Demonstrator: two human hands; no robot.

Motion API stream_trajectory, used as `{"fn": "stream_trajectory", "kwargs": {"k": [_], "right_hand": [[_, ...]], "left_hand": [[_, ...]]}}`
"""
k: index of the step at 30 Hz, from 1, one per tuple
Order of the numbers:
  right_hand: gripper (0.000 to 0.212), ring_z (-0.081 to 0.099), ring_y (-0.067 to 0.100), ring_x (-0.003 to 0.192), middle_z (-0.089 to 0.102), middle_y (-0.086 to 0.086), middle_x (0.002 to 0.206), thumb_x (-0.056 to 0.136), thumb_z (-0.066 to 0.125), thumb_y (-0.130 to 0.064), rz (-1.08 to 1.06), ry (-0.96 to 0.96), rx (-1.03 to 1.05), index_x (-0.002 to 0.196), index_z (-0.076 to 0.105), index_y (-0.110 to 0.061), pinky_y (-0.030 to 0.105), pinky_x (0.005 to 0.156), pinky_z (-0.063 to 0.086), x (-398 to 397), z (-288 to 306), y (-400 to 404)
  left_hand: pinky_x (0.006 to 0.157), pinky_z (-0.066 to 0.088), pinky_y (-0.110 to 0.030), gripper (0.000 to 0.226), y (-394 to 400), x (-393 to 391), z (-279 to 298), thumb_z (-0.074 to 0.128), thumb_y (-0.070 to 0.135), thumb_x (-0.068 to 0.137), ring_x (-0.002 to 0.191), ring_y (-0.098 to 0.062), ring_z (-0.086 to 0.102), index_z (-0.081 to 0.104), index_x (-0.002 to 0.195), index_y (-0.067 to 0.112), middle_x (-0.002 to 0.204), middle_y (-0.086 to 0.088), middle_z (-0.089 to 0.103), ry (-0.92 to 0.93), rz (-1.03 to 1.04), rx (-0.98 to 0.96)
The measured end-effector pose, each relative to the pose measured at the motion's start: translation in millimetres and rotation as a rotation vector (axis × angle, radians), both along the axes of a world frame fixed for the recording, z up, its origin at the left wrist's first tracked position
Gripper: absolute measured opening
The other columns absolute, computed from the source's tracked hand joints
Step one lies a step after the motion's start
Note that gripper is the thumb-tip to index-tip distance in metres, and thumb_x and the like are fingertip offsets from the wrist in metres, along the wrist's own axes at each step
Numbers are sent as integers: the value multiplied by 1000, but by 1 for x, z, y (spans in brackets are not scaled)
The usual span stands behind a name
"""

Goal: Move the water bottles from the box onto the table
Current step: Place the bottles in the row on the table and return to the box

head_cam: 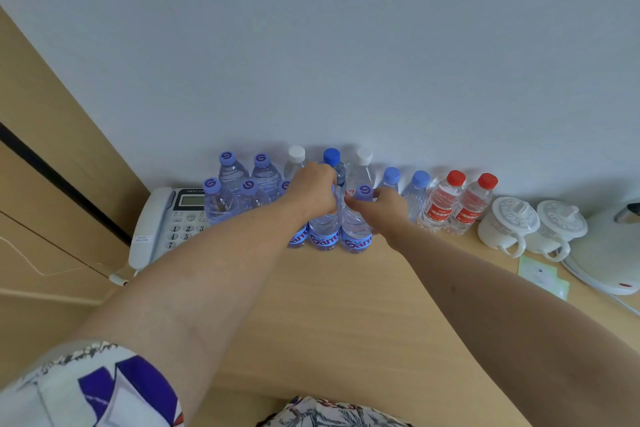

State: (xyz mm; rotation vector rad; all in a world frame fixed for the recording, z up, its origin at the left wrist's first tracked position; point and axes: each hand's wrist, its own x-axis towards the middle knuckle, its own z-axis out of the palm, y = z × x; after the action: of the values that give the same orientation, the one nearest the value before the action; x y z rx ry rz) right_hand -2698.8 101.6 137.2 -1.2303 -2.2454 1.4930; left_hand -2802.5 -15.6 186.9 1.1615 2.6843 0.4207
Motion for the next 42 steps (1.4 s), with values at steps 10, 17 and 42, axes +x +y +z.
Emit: {"fn": "stream_trajectory", "kwargs": {"k": [10,17,42], "right_hand": [[57,61,21,91,64,8,107,78,82,-44,85,-34,0,119,62,-9,34,71,49,10,13,-1],[86,57,28,111,59,9,122,73,87,-33,226,-258,343,144,42,-12,33,82,45,28,40,8],[89,38,31,133,49,7,138,72,83,-51,-680,-597,411,144,38,-24,44,99,43,417,67,-20]], "left_hand": [[78,56,-33,38,4,-6,9,85,24,72,94,-27,66,71,106,12,104,-6,69,-6,-61,-112],[74,46,-29,37,27,8,38,70,25,75,101,-29,64,70,113,25,112,-4,67,89,-160,21],[107,43,-44,65,124,364,46,67,43,86,136,-28,41,45,145,26,147,-5,47,144,-1053,-25]]}}
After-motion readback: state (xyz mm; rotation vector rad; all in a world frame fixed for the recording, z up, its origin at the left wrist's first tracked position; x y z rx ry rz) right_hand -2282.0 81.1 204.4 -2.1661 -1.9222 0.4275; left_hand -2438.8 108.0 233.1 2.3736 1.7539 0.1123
